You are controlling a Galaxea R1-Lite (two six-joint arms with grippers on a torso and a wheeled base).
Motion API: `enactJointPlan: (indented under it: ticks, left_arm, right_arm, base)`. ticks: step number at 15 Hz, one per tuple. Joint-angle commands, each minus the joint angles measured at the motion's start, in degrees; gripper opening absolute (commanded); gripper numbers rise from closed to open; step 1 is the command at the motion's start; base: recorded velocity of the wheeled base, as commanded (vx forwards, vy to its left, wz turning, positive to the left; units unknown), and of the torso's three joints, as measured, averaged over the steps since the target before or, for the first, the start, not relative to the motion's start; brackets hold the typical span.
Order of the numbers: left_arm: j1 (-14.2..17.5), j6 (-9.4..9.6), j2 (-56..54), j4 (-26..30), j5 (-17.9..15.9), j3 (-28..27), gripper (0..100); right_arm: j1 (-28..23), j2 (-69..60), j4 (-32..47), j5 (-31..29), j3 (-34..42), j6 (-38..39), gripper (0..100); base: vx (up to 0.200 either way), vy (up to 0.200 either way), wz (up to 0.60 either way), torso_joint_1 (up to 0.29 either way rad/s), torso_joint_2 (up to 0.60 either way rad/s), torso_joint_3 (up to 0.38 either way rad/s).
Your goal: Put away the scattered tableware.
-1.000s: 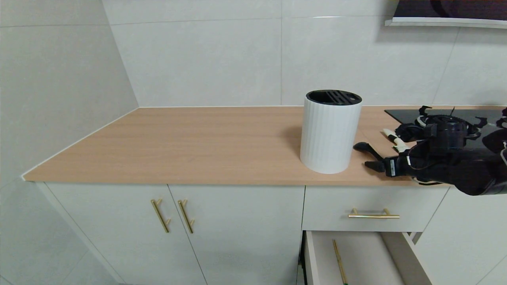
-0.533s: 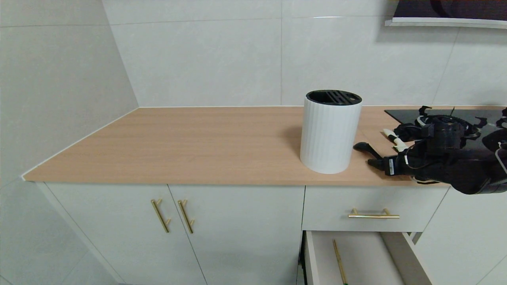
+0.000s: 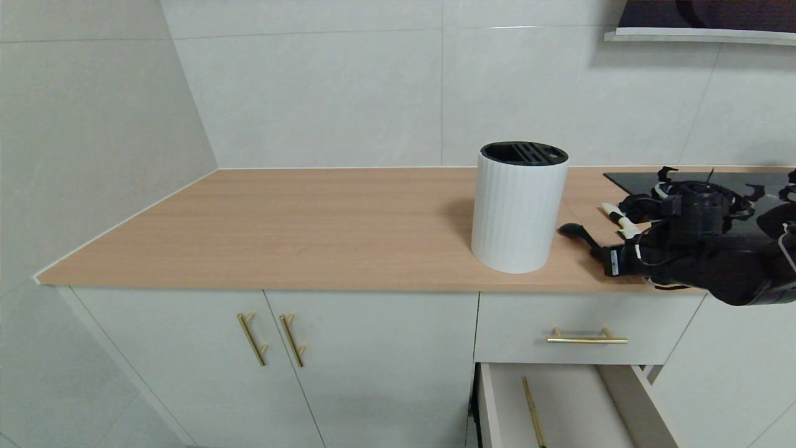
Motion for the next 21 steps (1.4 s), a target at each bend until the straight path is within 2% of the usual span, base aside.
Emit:
enactJointPlan:
  ticks: [1, 2, 4, 5, 7, 11, 14, 21]
  left_arm:
    - [0.0, 0.01, 0.0, 0.0, 0.0, 0.0, 100]
    - [0.0, 0.01, 0.0, 0.0, 0.0, 0.0, 100]
    - [0.0, 0.01, 0.0, 0.1, 0.0, 0.0, 100]
    - [0.0, 0.01, 0.0, 0.1, 0.0, 0.0, 100]
    - [0.0, 0.01, 0.0, 0.0, 0.0, 0.0, 100]
    - [0.0, 0.01, 0.0, 0.1, 0.0, 0.0, 100]
    - [0.0, -0.08, 0.0, 0.0, 0.0, 0.0, 100]
    - [0.0, -0.08, 0.0, 0.0, 0.0, 0.0, 100]
  right_arm:
    - [0.1, -2.0, 1.2, 0.0, 0.1, 0.2, 0]
    - [0.1, -2.9, 2.4, 0.0, 0.0, 0.3, 0]
    - [1.4, -11.9, 19.5, -0.8, -3.4, 4.3, 0]
    - [2.8, -16.7, 28.5, -1.3, -5.5, 9.0, 0]
    - [4.1, -24.2, 36.7, -1.5, -4.4, 13.2, 0]
    - [7.8, -39.9, 38.9, -2.6, 7.6, 14.1, 0]
    - [10.4, -46.7, 43.3, -3.7, 13.1, 14.1, 0]
    - [11.1, -48.0, 43.2, -3.4, 16.7, 10.3, 0]
  base:
    - [0.0, 0.0, 0.0, 0.0, 0.0, 0.0]
    - [0.0, 0.0, 0.0, 0.0, 0.0, 0.0]
    - [0.0, 0.0, 0.0, 0.0, 0.0, 0.0]
    - [0.0, 0.0, 0.0, 0.0, 0.0, 0.0]
    - [0.0, 0.0, 0.0, 0.0, 0.0, 0.0]
    - [0.0, 0.0, 0.0, 0.0, 0.0, 0.0]
    - [0.0, 0.0, 0.0, 0.0, 0.0, 0.0]
    - [0.0, 0.0, 0.0, 0.0, 0.0, 0.0]
